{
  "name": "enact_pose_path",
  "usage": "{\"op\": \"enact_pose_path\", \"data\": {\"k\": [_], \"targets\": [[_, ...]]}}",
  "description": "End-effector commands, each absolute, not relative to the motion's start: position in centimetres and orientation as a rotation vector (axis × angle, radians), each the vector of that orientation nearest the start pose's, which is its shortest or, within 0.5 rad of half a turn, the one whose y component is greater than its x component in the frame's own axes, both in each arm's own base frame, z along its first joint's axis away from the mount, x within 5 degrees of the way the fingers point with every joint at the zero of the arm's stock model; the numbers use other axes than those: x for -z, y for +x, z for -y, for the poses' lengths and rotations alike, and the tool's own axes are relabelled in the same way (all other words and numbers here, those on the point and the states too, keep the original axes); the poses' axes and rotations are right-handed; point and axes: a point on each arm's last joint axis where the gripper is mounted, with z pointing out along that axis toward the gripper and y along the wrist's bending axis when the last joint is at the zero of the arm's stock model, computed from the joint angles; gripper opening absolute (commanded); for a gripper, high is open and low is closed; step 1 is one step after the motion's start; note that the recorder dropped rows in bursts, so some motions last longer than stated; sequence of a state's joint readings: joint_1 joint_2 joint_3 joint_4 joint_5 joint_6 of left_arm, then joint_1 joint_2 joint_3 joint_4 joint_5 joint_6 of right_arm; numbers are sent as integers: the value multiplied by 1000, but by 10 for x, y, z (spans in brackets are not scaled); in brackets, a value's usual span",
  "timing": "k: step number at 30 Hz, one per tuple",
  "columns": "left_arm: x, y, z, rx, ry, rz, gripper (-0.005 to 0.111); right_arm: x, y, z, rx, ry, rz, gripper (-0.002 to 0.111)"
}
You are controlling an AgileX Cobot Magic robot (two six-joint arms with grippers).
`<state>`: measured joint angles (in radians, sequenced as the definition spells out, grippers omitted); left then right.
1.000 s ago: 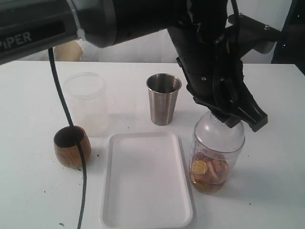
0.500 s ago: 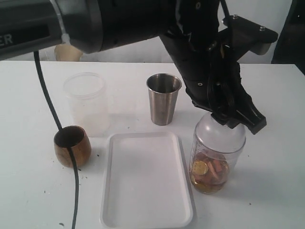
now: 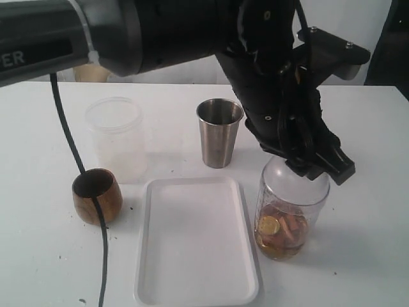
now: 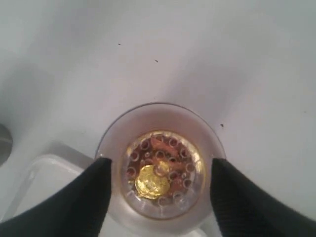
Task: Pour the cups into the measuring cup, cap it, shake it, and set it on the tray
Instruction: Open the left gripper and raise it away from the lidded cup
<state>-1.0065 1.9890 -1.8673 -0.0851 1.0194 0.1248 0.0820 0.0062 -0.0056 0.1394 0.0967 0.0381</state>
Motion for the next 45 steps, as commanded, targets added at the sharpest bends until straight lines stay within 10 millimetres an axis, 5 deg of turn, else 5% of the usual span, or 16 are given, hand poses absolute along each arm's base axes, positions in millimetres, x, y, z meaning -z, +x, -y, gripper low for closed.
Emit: {"op": "enact_pose_path", "data": {"k": [1, 10, 24, 28, 37, 42, 45], "targets": [[-268, 228, 381, 360, 1475, -2436, 68, -205, 56, -6, -218, 60, -1575, 0], [-291, 226, 375, 384, 1438, -2372, 80, -205, 56, -6, -218, 60, -1575, 0], [-341, 217, 358, 436, 1367, -2243, 79, -205, 56, -6, -218, 60, -1575, 0], [-359, 218, 346, 436, 1304, -2228, 71, -205, 56, -6, -218, 60, -1575, 0], [-387, 225, 286, 437, 1136, -2260, 0, -205, 56, -6, -218, 60, -1575, 0], [-376, 229, 221, 477, 885, -2246, 0, -205, 56, -6, -218, 60, -1575, 0], [-362, 216, 162, 470, 633, -2179, 0, -205, 56, -6, -218, 60, -1575, 0]]}}
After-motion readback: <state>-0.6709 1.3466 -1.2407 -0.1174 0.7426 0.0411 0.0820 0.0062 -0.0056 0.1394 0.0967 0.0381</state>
